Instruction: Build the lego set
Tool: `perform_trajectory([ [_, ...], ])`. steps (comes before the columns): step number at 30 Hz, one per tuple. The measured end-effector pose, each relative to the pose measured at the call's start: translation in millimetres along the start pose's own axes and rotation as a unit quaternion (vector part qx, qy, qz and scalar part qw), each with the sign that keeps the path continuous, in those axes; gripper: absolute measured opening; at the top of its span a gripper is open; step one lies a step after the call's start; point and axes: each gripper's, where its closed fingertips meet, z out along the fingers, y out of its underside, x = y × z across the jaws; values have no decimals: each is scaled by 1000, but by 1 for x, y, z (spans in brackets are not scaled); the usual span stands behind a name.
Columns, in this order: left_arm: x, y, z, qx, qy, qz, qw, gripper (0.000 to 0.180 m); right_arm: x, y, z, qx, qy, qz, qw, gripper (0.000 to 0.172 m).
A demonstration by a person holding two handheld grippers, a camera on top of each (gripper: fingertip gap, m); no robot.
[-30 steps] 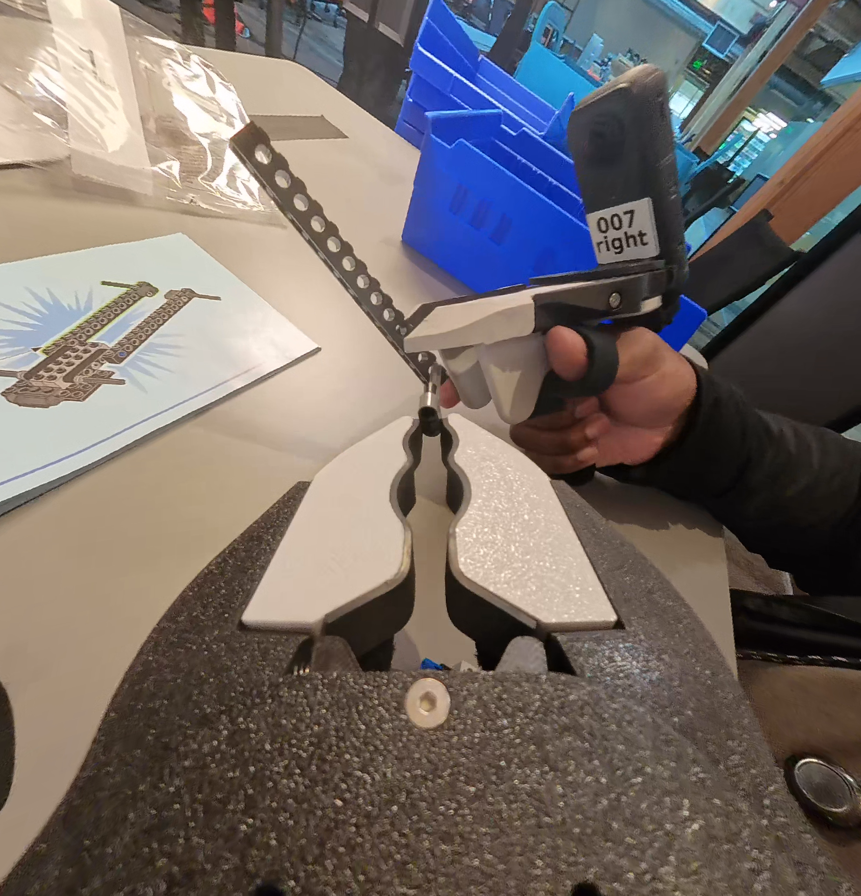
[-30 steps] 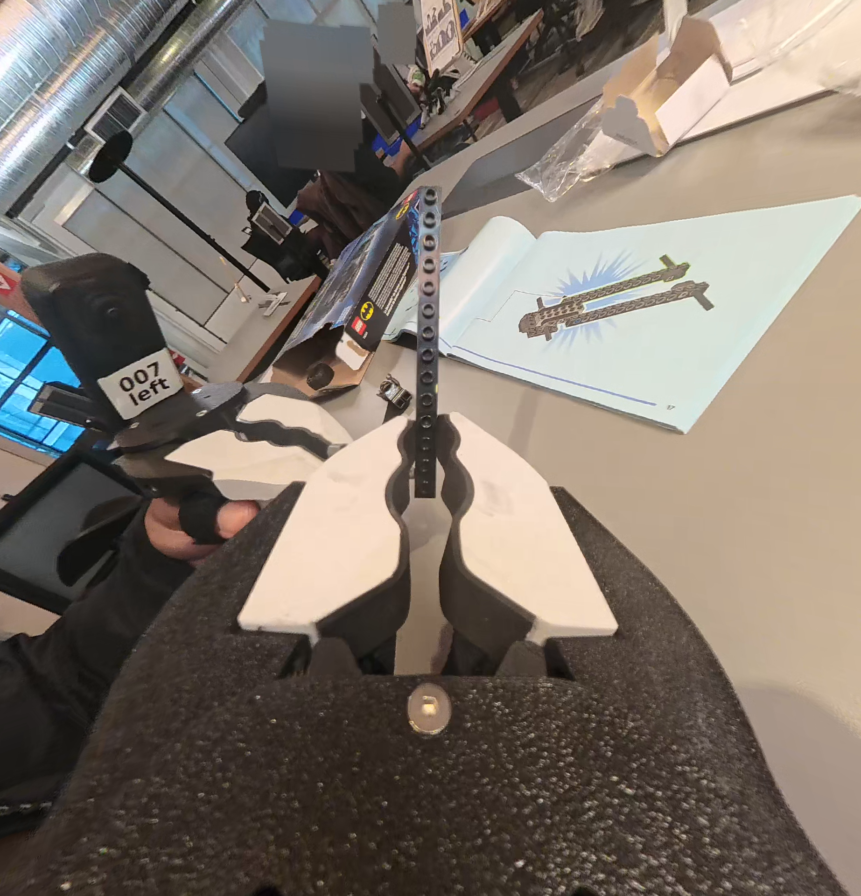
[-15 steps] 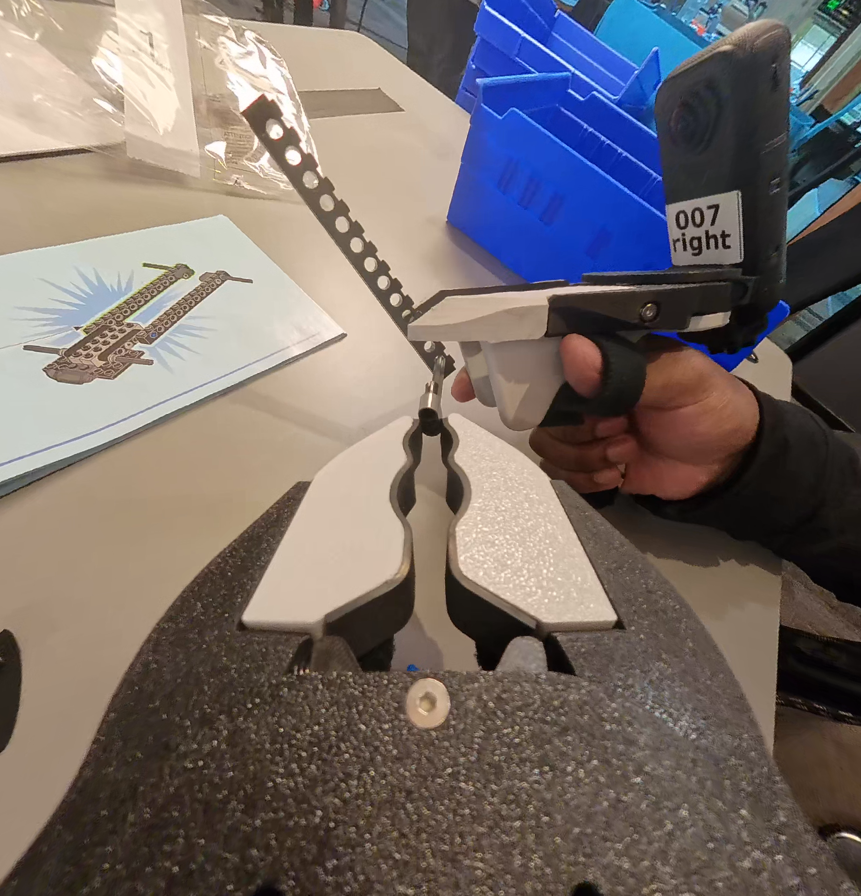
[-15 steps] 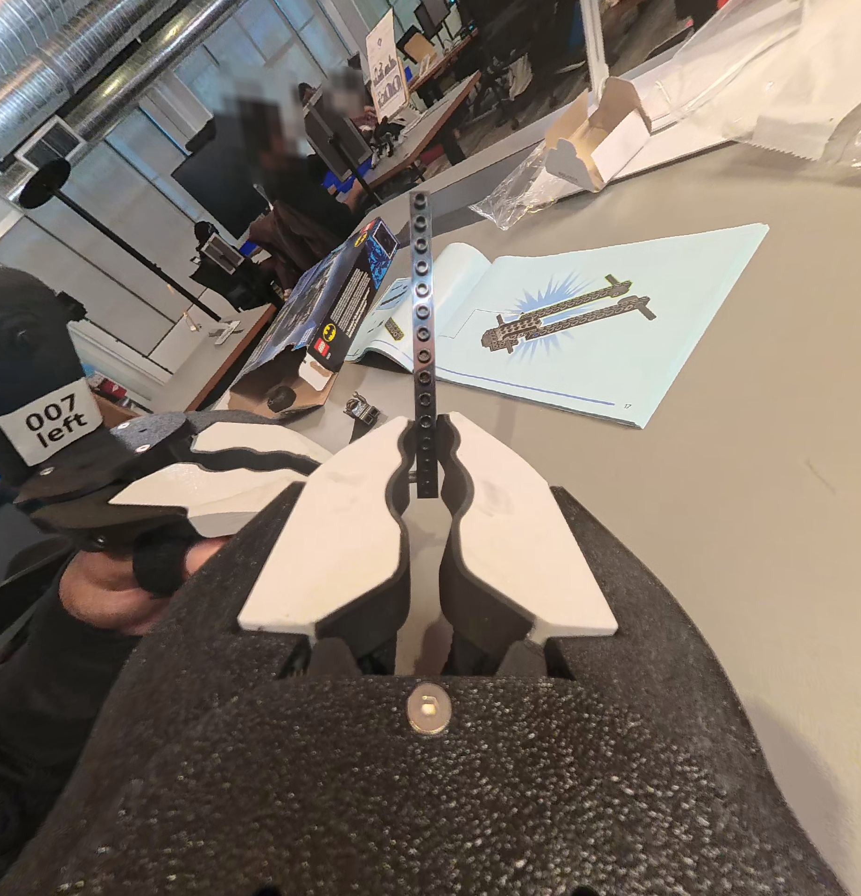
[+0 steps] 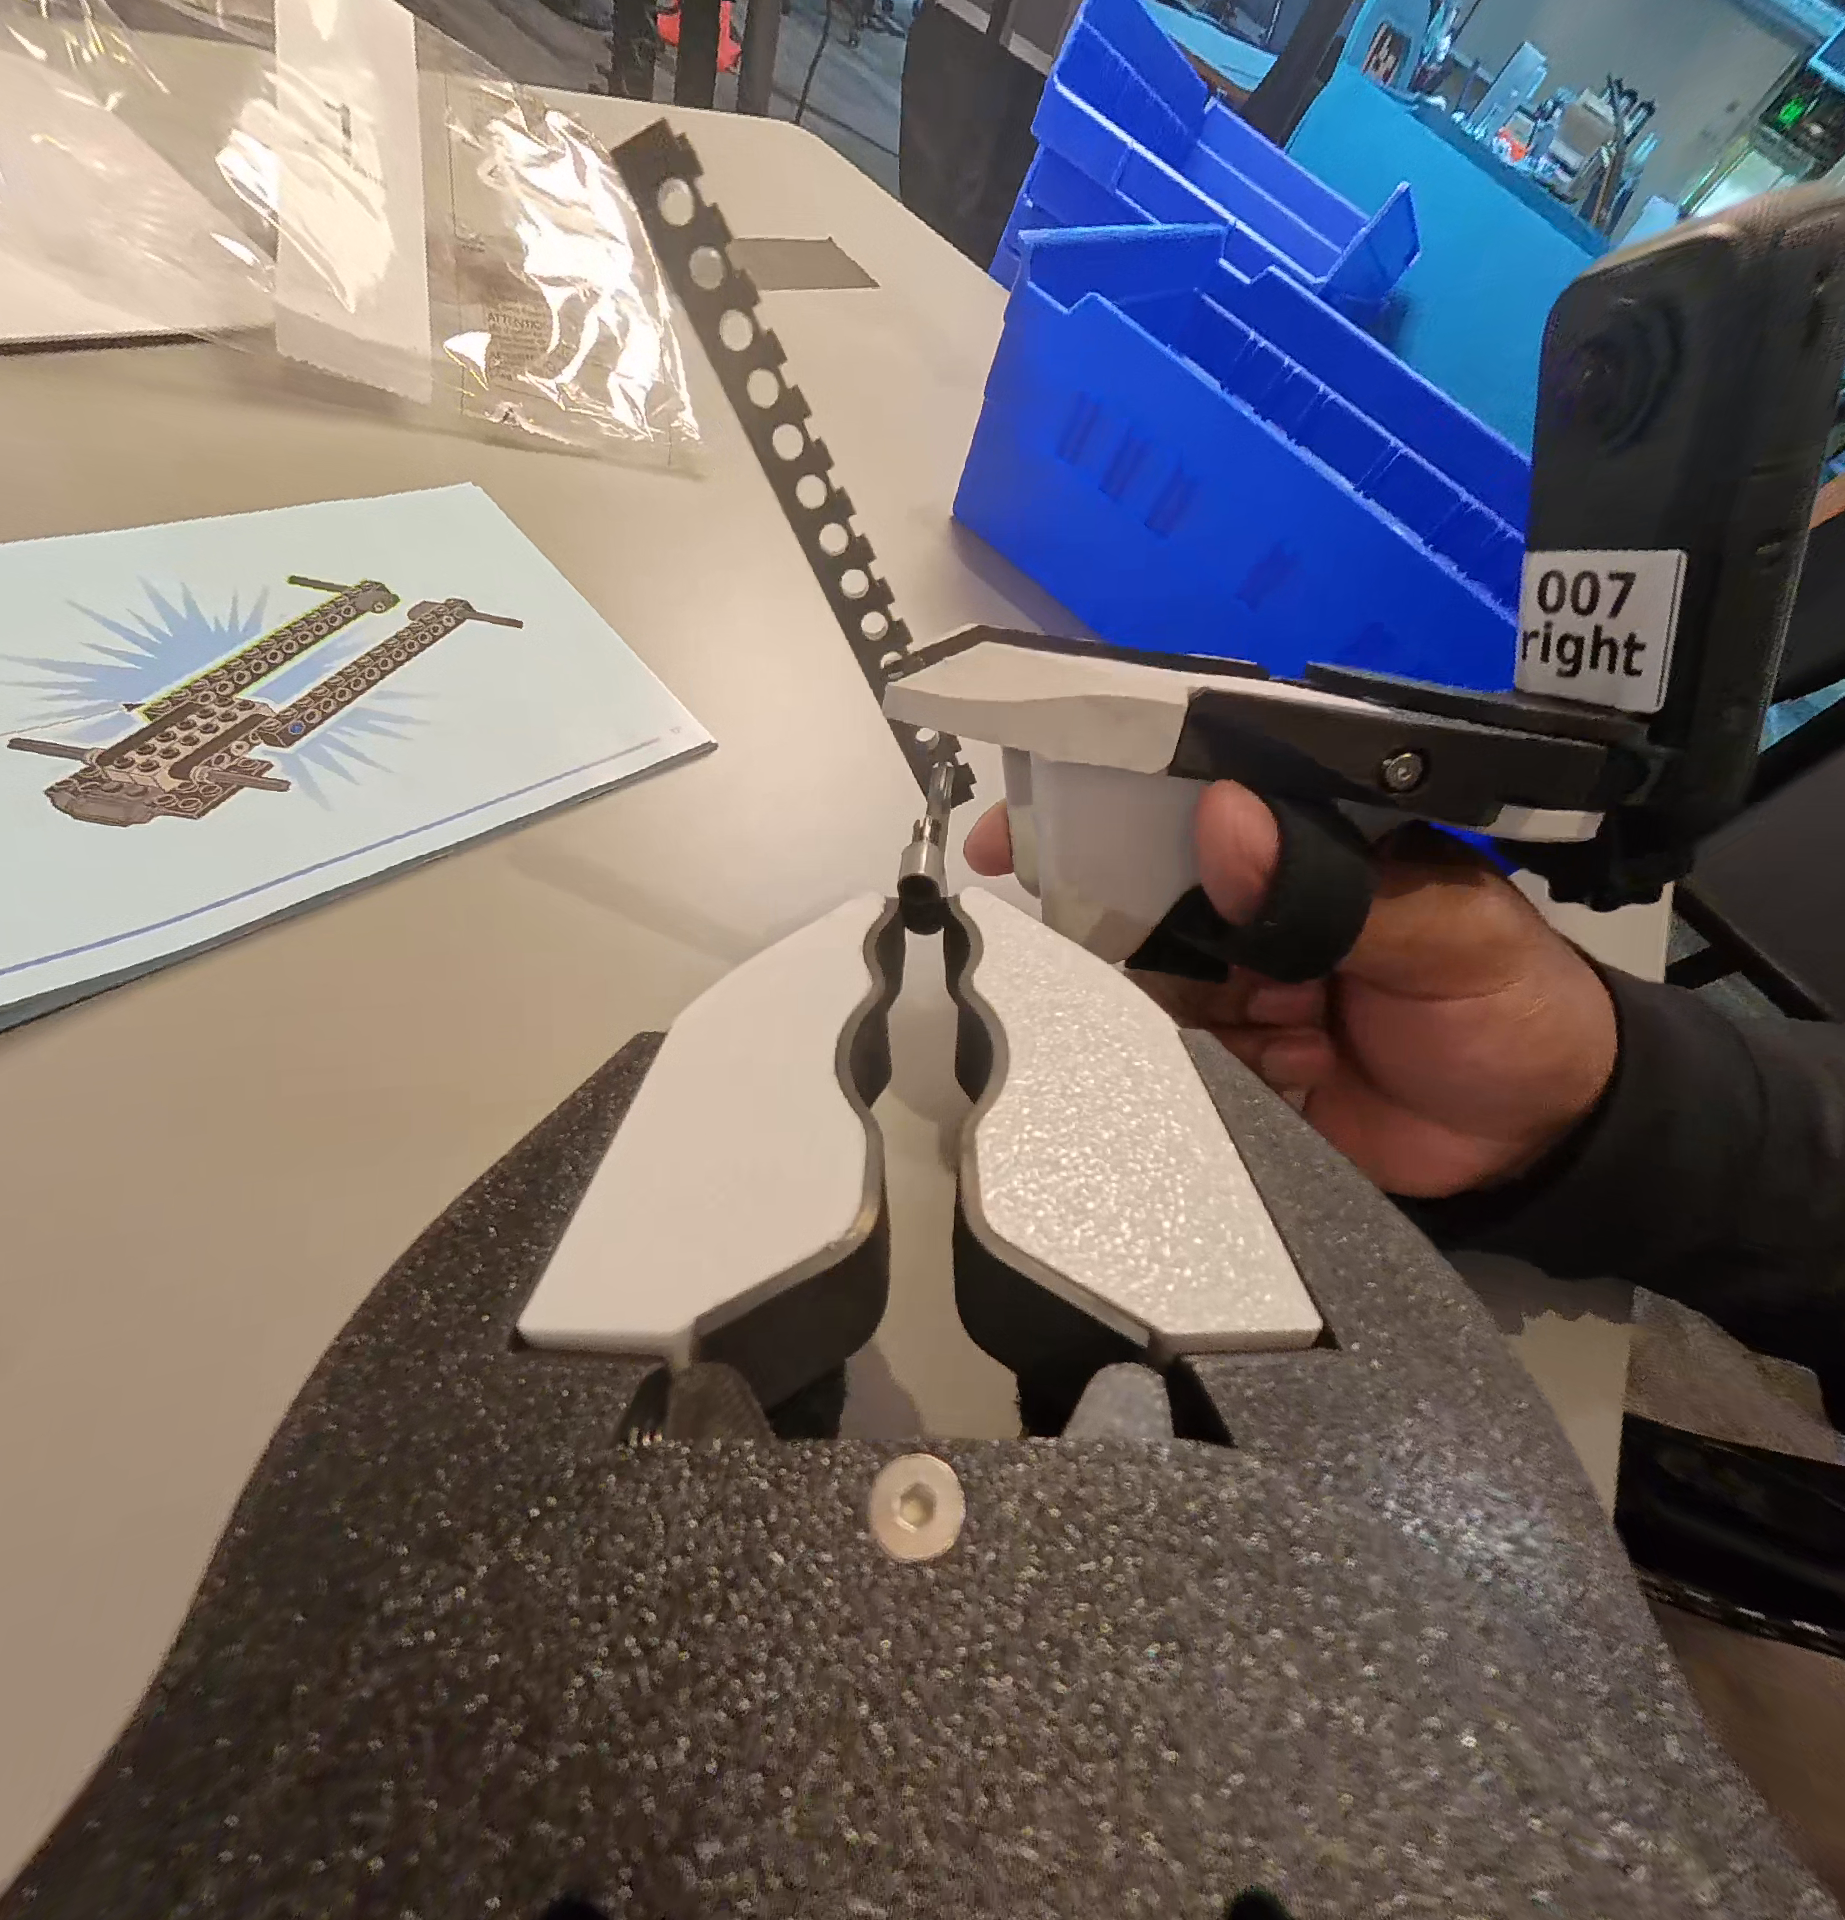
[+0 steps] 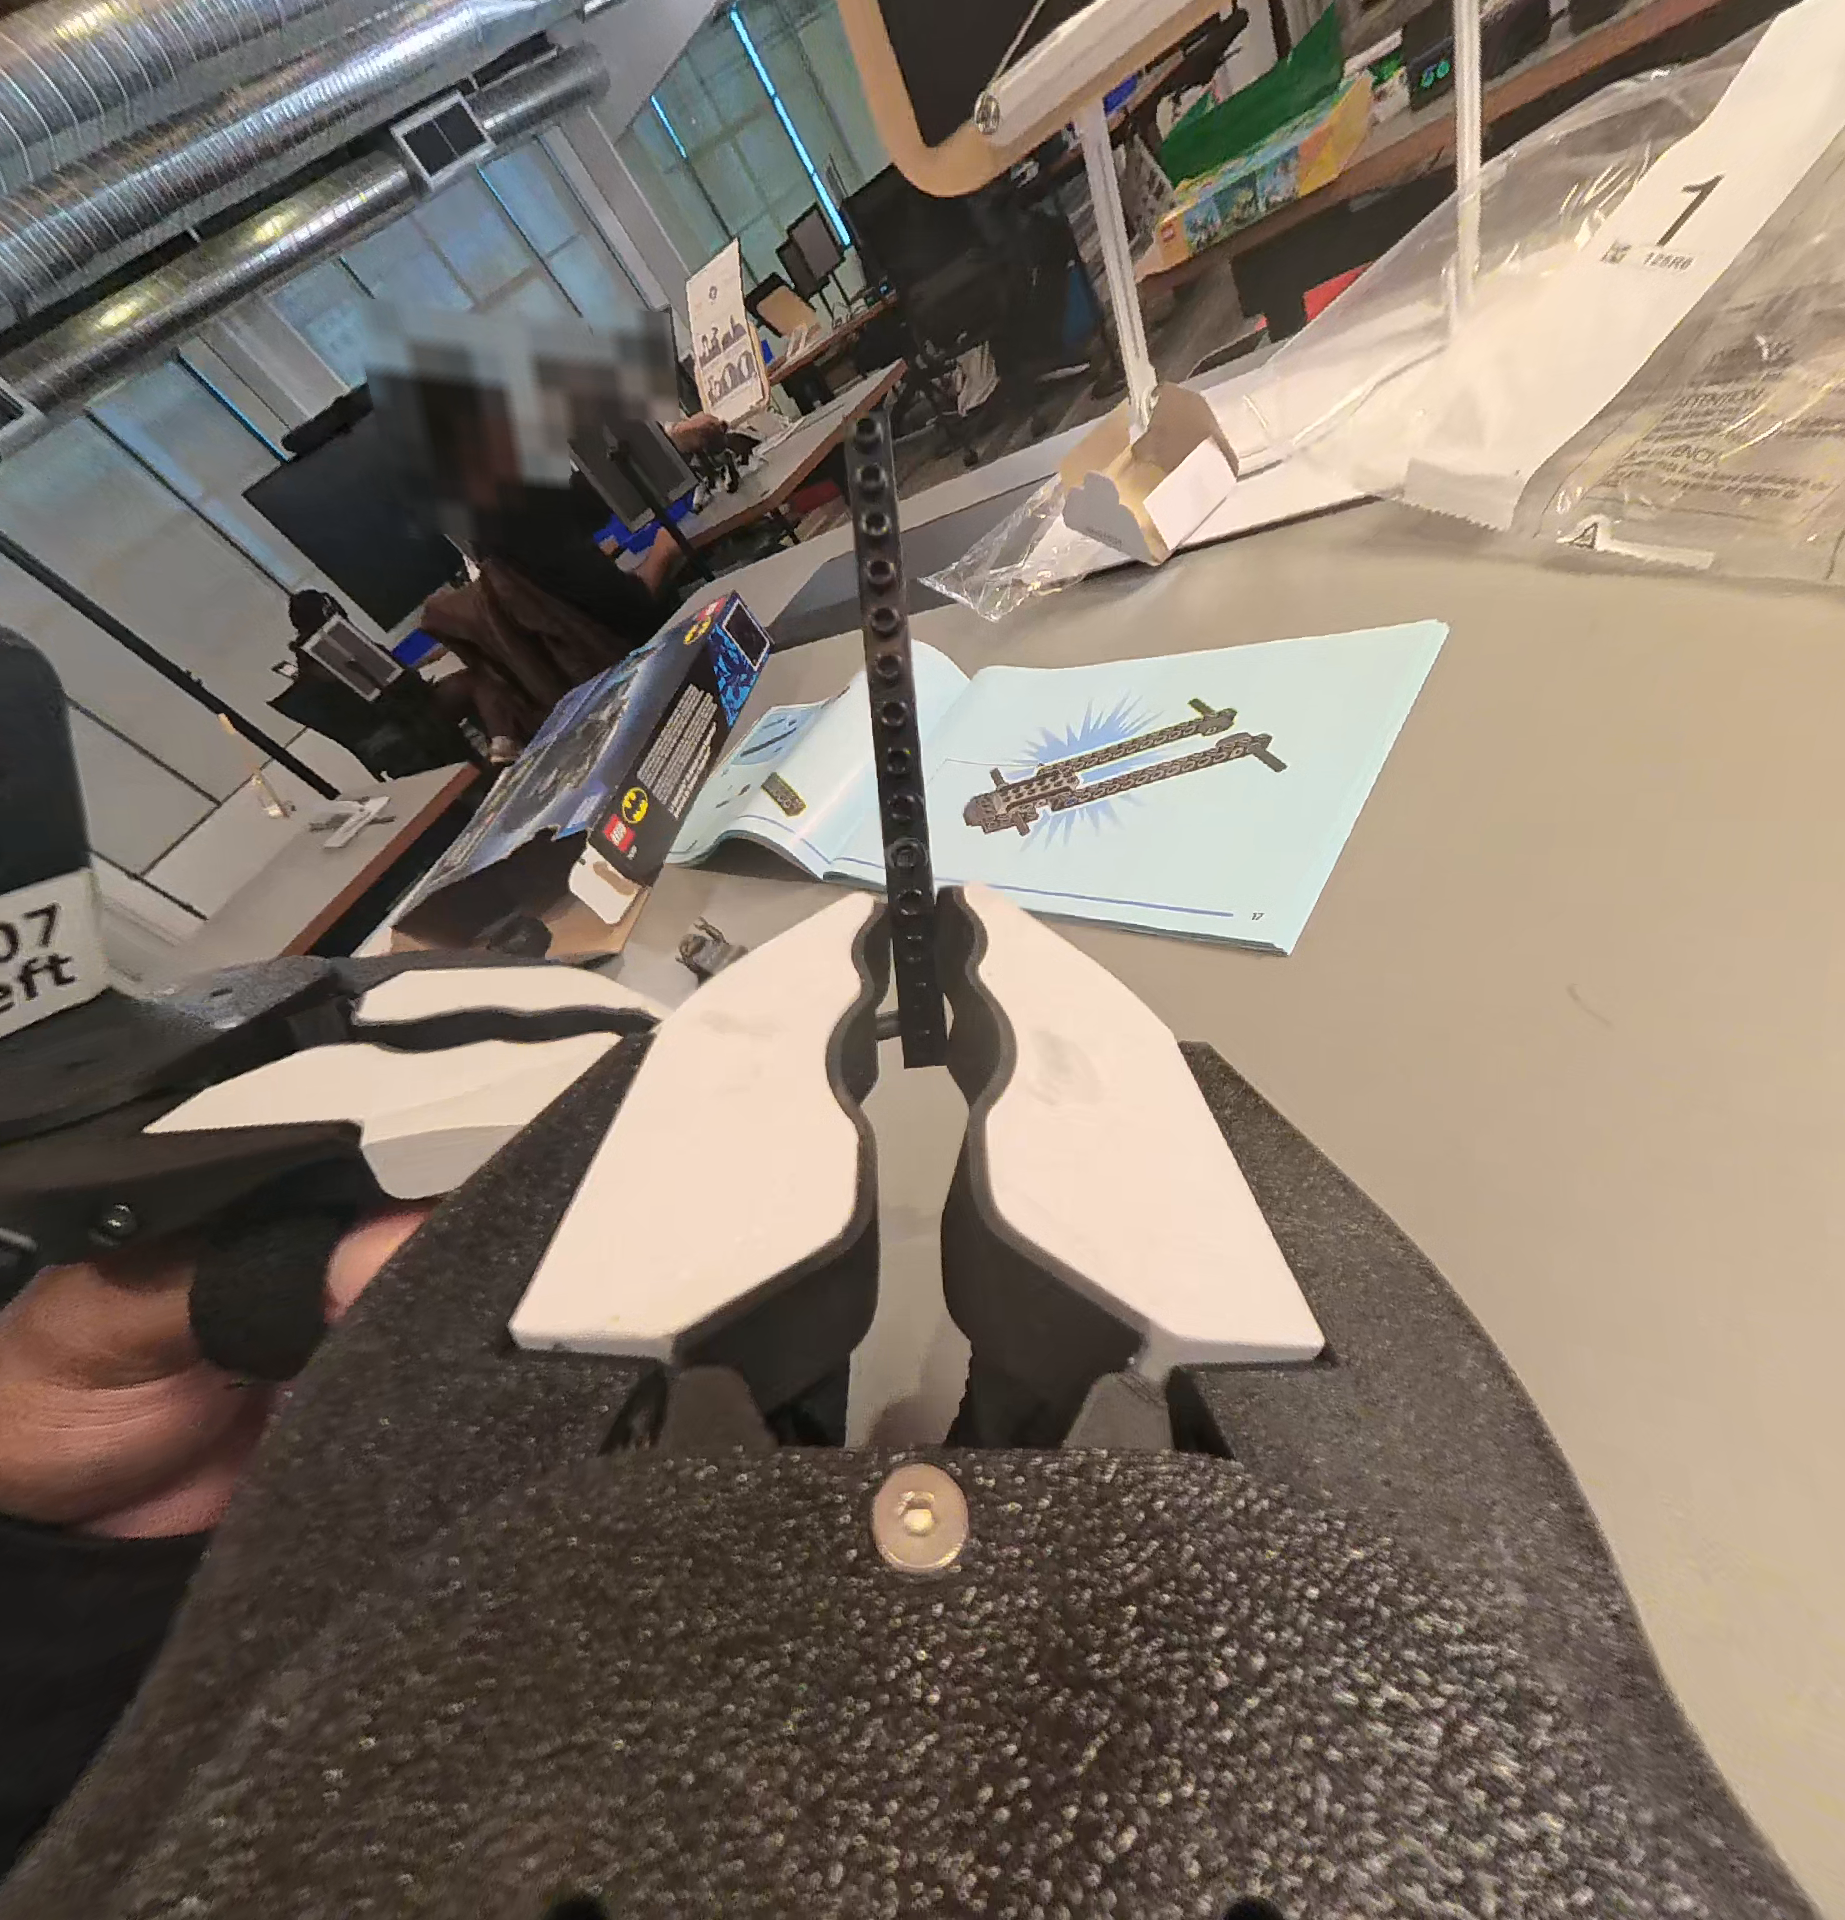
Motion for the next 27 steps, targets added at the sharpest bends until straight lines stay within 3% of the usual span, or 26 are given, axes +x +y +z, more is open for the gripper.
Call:
perform_trajectory([
  [8, 3, -12, -6, 60, 57, -111, 990, 7, -6, -9, -5, 45, -11, 34, 998, 8],
  [17, 11, -14, -5, 55, -36, 24, 998, 7, -8, -11, -9, 64, 28, 13, 997, 8],
  [27, 7, -8, 2, 38, -36, 4, 999, 7, -20, 0, -5, 60, 0, 64, 996, 9],
])
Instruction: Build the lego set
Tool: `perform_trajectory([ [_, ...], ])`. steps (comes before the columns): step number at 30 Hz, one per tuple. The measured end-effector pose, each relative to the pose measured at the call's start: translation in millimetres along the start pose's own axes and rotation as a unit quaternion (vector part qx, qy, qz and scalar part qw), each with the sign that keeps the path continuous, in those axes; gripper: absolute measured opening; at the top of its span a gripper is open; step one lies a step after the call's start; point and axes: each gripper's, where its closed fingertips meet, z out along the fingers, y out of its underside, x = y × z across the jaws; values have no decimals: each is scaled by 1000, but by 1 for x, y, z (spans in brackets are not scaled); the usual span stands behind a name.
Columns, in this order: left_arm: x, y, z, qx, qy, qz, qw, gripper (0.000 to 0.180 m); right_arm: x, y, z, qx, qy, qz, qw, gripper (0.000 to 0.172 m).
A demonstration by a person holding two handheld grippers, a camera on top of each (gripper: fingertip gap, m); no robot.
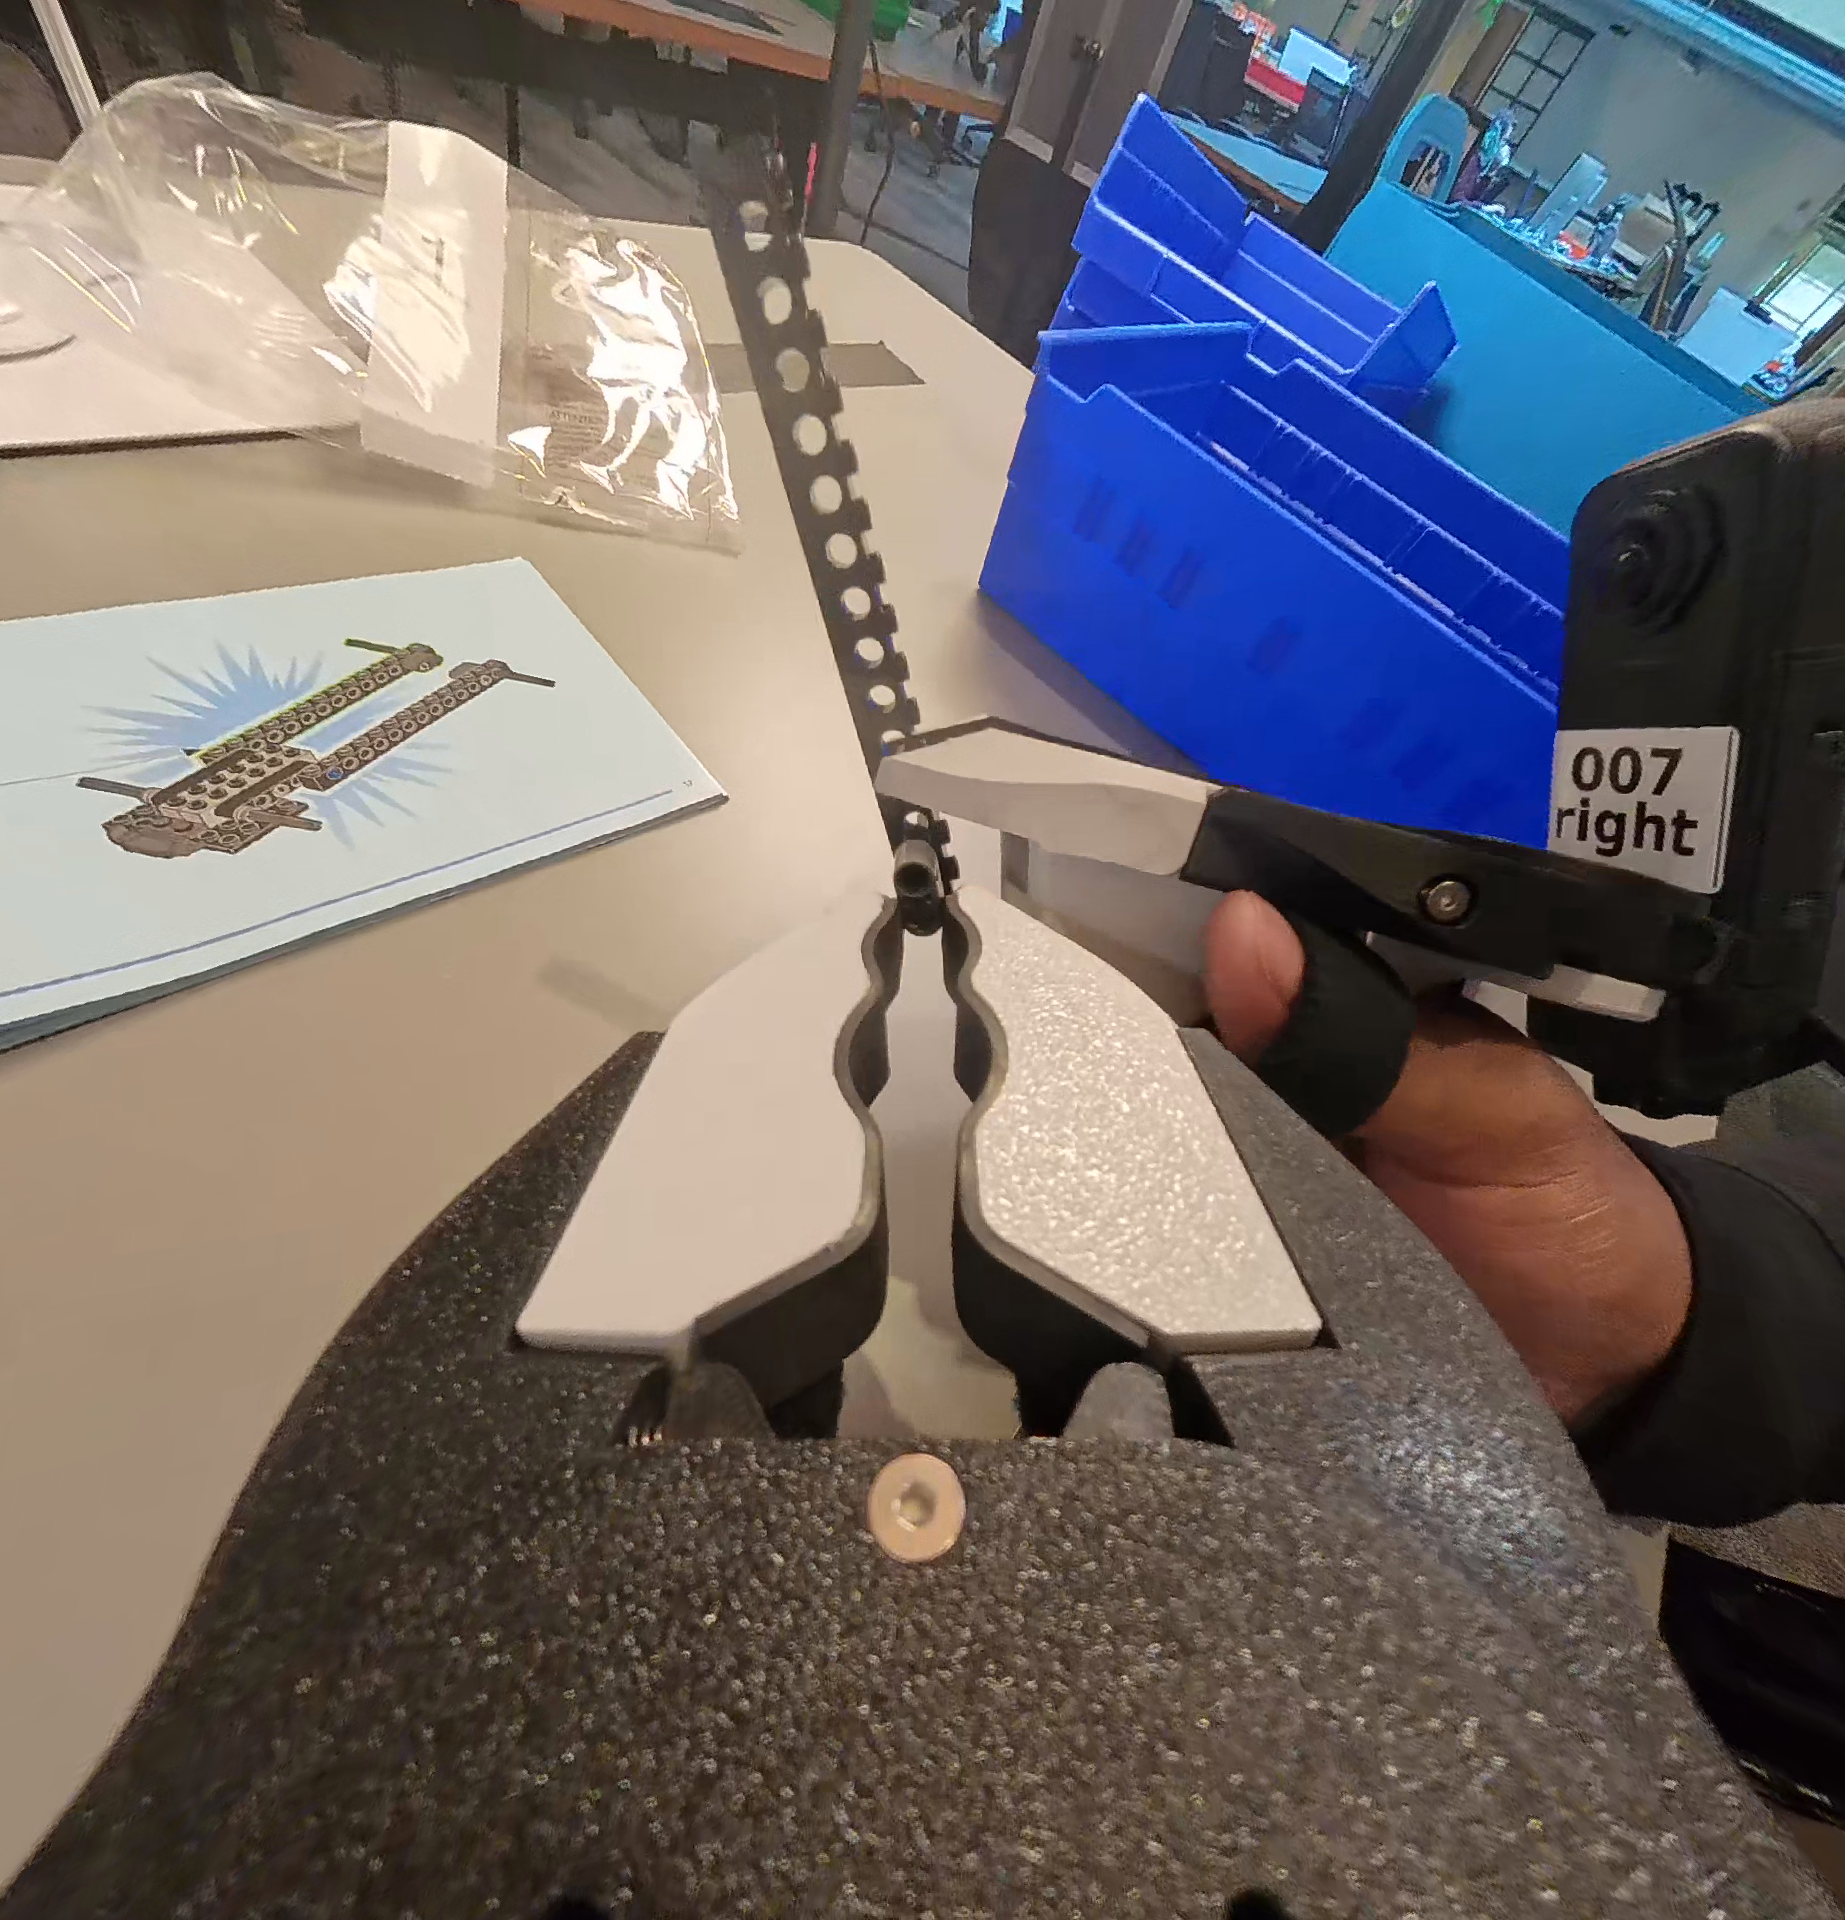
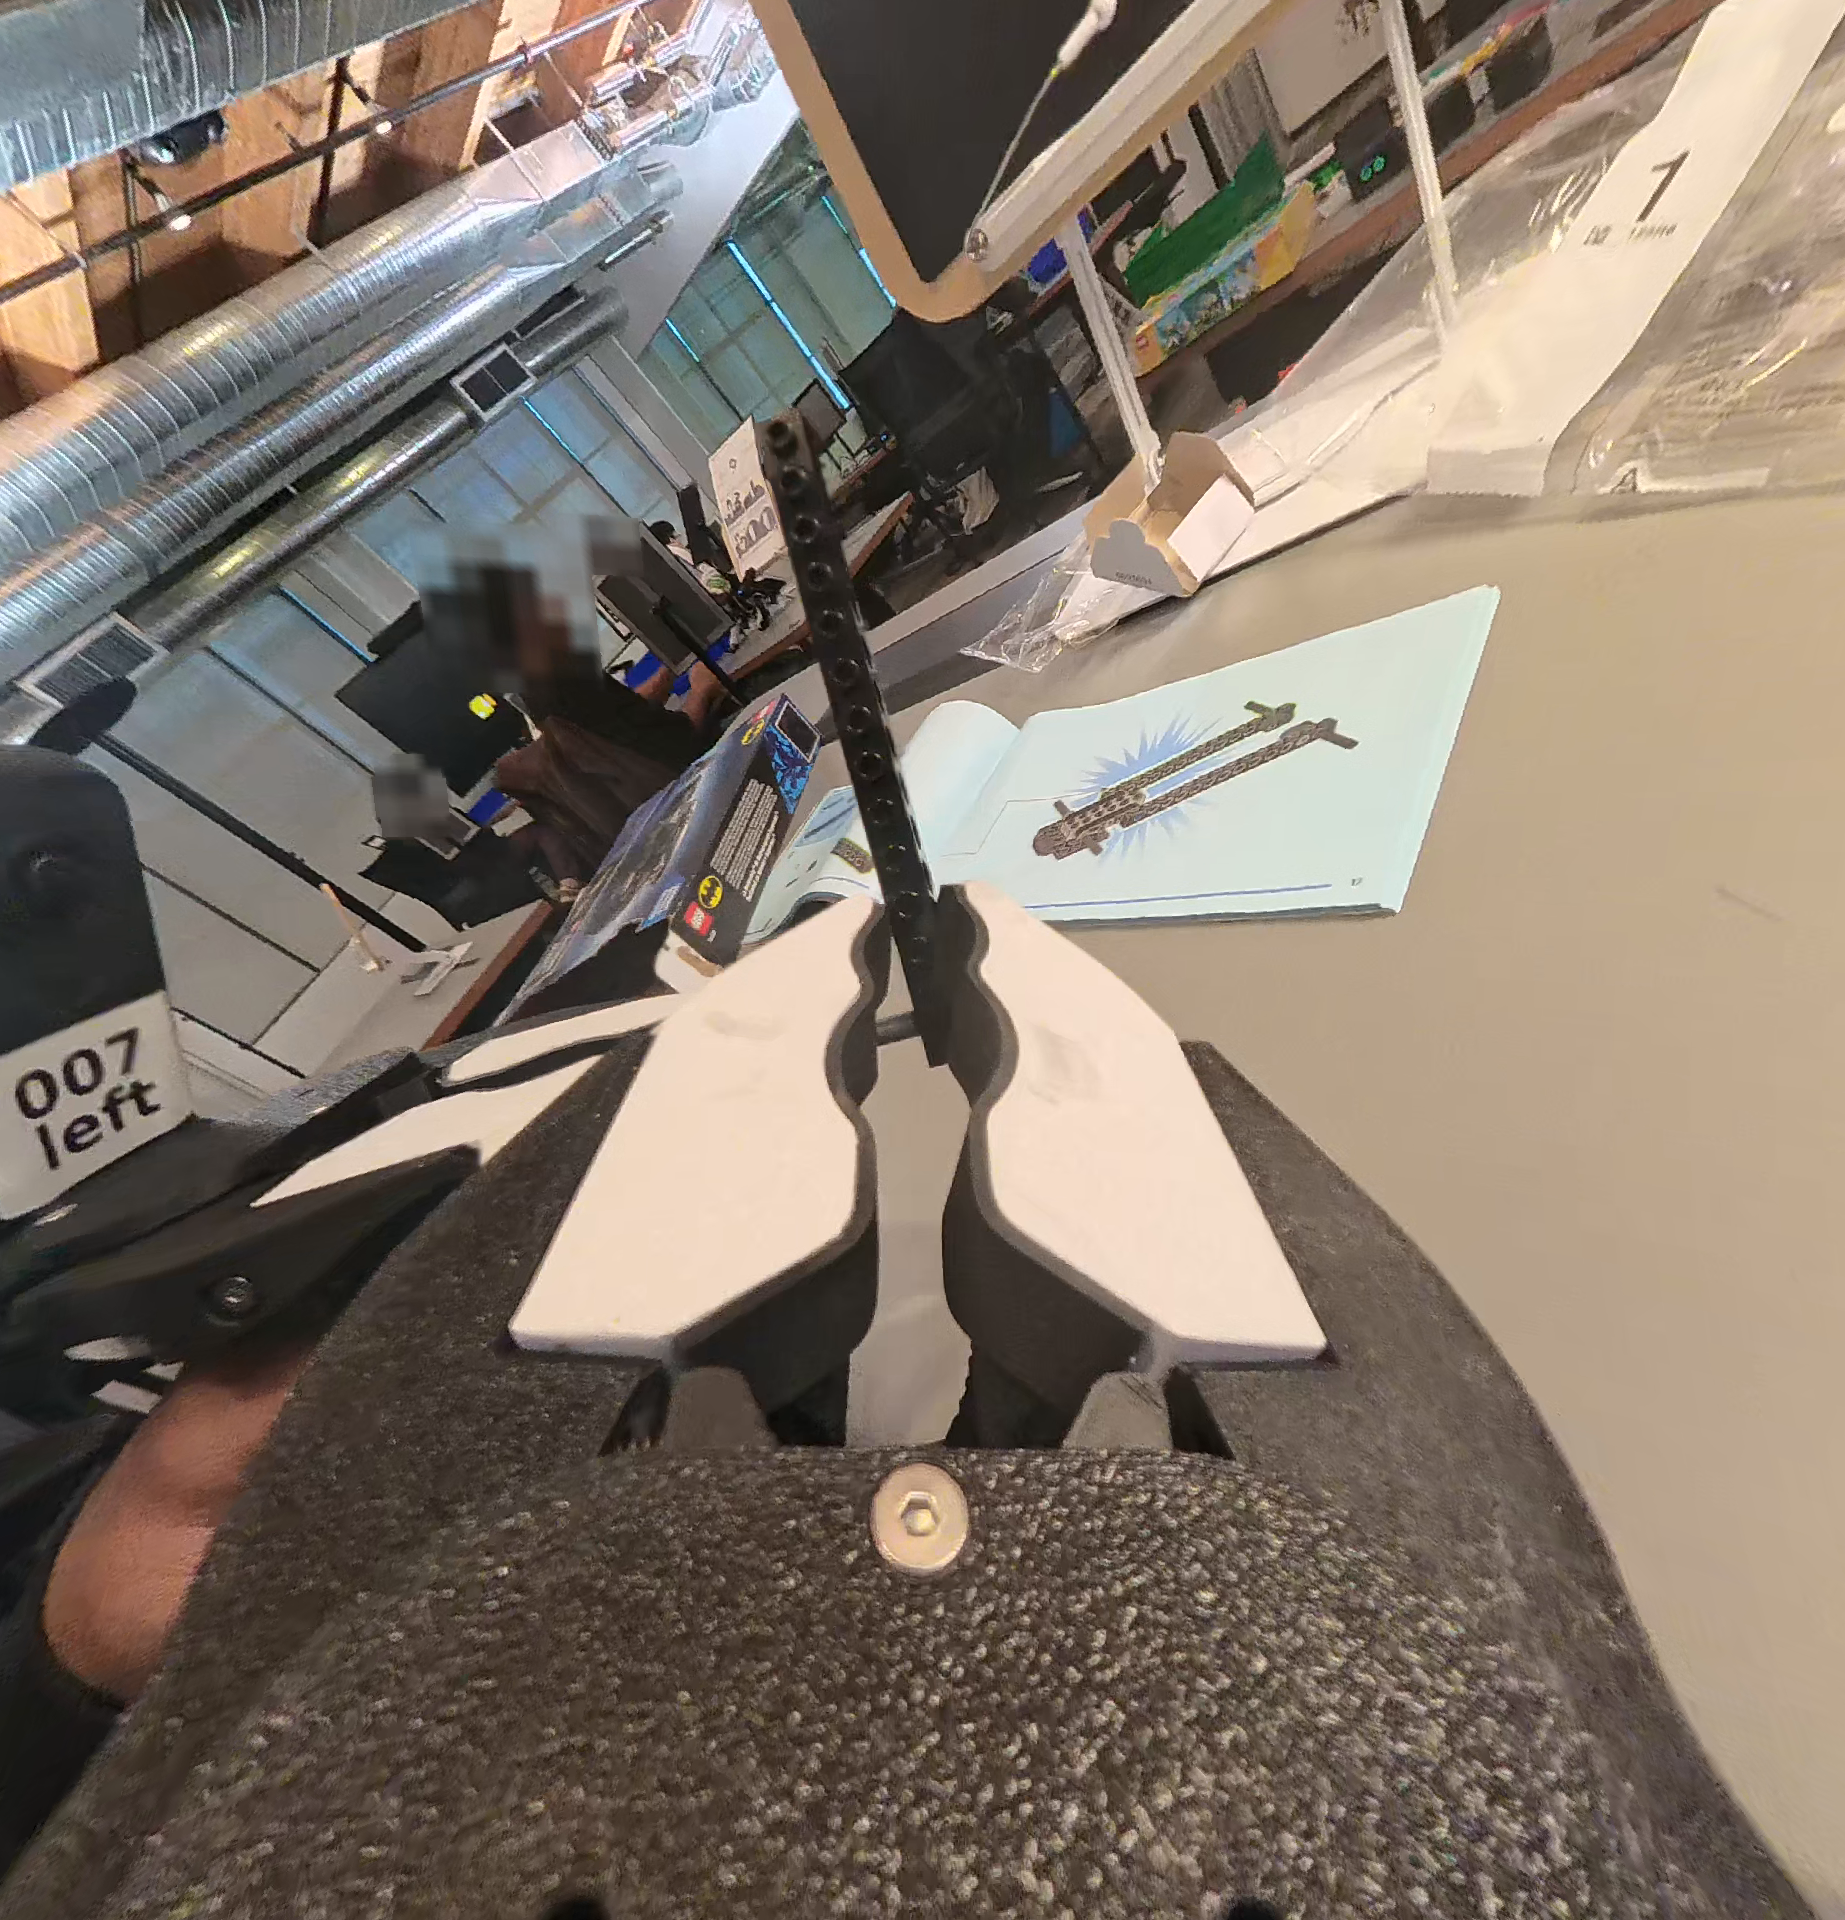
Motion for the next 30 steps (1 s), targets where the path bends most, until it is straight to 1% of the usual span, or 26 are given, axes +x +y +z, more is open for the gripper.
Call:
perform_trajectory([
  [6, -1, 3, 5, -19, 11, -3, 1000, 7, 2, 5, 2, -10, -8, 27, 1000, 9],
  [8, 0, 5, 5, -26, 20, -1, 999, 9, -1, 5, 3, -14, -22, 37, 999, 8],
  [10, -1, 7, 4, -39, 30, -1, 999, 15, -3, 3, 2, -13, -28, 39, 999, 8],
  [12, -2, 5, 0, -40, 48, -8, 998, 27, -5, 0, 1, -14, -37, 45, 998, 8],
  [16, -4, -3, -11, -29, 94, -17, 995, 37, -4, -1, 0, -22, -51, 76, 996, 8],
  [20, 2, -11, -16, -12, 178, -90, 980, 37, -6, -1, 2, -32, -73, 112, 991, 8],
  [23, 3, -14, -15, -2, 214, -133, 968, 37, -13, -1, 1, -34, -94, 123, 987, 8],
  [27, 7, -18, -16, 15, 255, -171, 952, 37, -25, -3, -1, -31, -127, 135, 982, 8],
  [30, 13, -21, -18, 24, 280, -176, 943, 33, -31, -5, -2, -27, -142, 134, 980, 9],
])
